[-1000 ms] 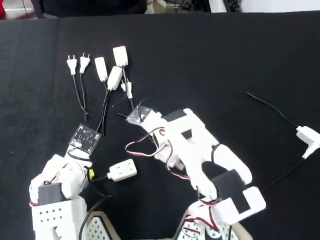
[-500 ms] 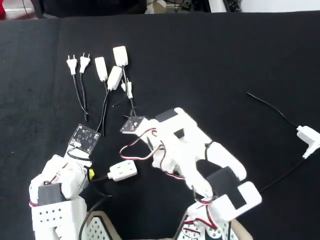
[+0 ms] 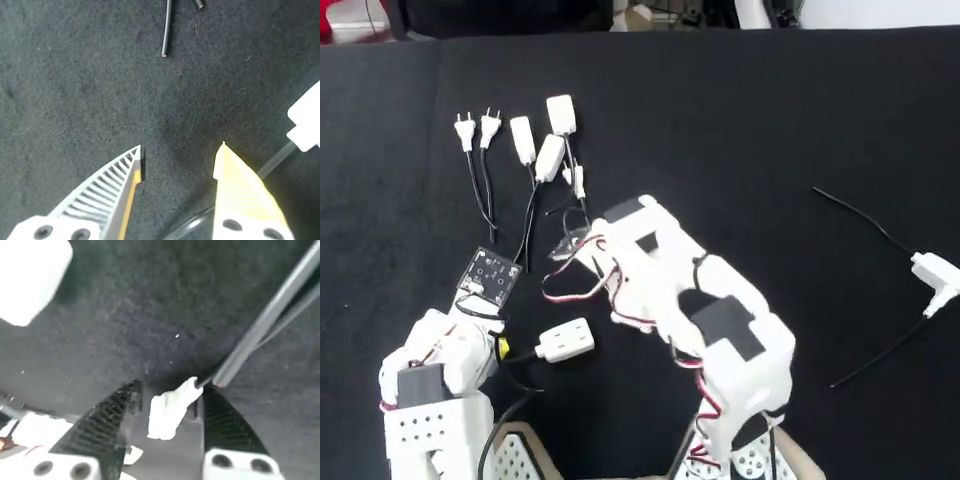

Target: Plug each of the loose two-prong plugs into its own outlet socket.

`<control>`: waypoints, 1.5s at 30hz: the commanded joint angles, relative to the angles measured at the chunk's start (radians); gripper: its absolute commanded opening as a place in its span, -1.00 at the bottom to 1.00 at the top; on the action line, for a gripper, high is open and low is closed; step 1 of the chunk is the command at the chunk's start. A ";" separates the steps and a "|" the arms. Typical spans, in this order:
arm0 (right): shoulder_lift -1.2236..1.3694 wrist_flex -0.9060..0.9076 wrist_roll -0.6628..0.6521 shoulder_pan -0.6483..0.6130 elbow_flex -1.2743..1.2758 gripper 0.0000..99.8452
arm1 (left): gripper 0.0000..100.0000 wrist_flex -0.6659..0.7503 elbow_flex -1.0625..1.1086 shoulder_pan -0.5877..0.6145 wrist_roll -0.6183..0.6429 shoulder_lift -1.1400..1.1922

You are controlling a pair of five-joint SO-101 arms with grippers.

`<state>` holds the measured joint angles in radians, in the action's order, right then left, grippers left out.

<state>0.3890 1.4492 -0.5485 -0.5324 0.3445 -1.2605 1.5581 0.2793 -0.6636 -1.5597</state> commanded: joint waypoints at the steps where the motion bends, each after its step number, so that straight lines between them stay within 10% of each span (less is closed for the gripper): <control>1: 0.039 0.072 0.003 -0.028 -0.071 -0.65 | -0.53 -0.015 -0.002 -0.012 0.008 0.000; 21: 0.427 0.316 0.046 -0.029 -0.549 -0.65 | -0.53 -0.015 -0.002 -0.010 0.008 0.000; 45: 0.354 0.318 0.060 0.038 -0.421 -0.67 | -0.53 -0.015 -0.002 -0.012 0.008 0.000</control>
<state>0.7449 1.7423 -0.4964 -0.5140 -0.0882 -1.2605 1.5581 0.2793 -0.6636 -1.5597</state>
